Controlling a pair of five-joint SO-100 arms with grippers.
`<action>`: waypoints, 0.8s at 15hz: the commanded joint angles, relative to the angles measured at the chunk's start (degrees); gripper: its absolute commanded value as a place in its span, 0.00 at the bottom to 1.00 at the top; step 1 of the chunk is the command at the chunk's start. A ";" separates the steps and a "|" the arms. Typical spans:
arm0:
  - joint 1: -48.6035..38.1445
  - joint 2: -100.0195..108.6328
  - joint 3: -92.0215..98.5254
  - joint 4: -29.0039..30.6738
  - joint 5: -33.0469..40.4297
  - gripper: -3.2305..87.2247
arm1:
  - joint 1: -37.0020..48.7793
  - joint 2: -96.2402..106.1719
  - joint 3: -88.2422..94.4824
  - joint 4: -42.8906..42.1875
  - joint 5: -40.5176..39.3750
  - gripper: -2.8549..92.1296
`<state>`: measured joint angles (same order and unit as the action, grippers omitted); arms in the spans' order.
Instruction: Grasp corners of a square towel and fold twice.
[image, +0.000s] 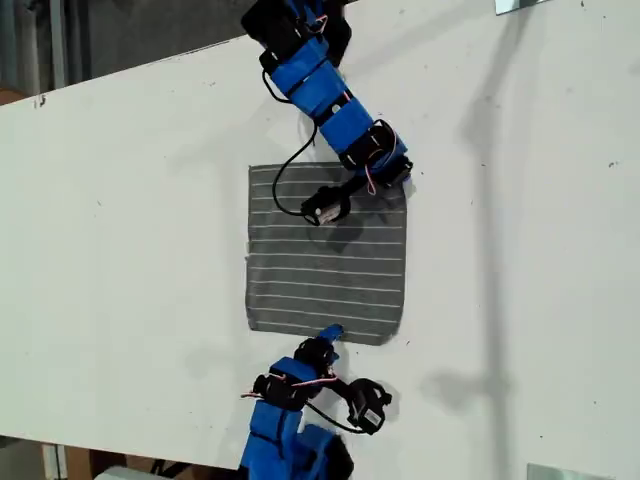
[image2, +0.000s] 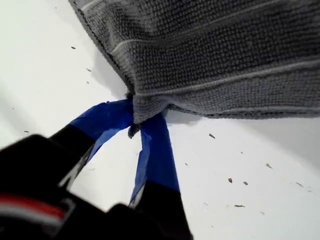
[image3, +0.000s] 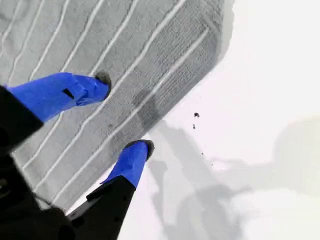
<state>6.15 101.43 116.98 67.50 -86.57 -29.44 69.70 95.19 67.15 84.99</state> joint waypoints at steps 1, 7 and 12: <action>7.56 -3.87 -6.59 0.09 -5.01 0.30 | 0.44 -0.26 -0.44 1.14 0.44 0.03; 18.11 -14.85 -10.28 -4.66 -15.38 0.32 | 0.70 -0.44 -0.70 0.88 -0.18 0.03; 17.31 -25.84 -16.87 -11.07 -12.92 0.30 | 0.97 -0.70 -1.32 1.32 -0.70 0.03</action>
<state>23.47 77.34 104.77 58.18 -100.37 -29.44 69.08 94.39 67.59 84.90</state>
